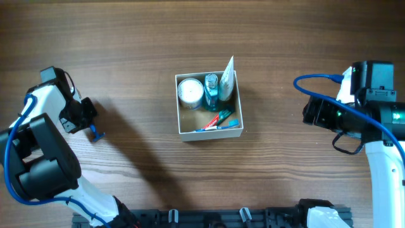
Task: Pack container
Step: 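Grasp the blue razor handle with the left gripper, then carry the razor into the box and open the left gripper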
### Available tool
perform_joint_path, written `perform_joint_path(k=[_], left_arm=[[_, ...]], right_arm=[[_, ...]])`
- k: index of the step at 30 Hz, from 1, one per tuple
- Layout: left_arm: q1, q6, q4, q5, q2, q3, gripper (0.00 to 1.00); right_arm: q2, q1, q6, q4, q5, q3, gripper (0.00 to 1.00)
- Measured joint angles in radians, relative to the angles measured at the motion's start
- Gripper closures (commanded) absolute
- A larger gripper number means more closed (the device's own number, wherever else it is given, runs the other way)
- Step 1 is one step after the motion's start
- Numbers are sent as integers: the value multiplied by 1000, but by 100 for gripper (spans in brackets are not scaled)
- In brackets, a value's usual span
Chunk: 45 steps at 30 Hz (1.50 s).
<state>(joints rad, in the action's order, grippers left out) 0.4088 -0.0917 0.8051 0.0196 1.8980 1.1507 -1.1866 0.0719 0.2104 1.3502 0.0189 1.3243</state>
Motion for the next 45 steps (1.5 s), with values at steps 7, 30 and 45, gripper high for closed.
perform_joint_path(k=[7,30,45], left_arm=[[-12,-4,92,19,-8,13,96],[-1074,610,-16,65,-415,115,96],[-1076,626,-24,52,-282,115,0]], right_arm=[[0,0,0,2,0,0,9],[0,0,0,2,0,0,9],[0,0,0,2,0,0,9]])
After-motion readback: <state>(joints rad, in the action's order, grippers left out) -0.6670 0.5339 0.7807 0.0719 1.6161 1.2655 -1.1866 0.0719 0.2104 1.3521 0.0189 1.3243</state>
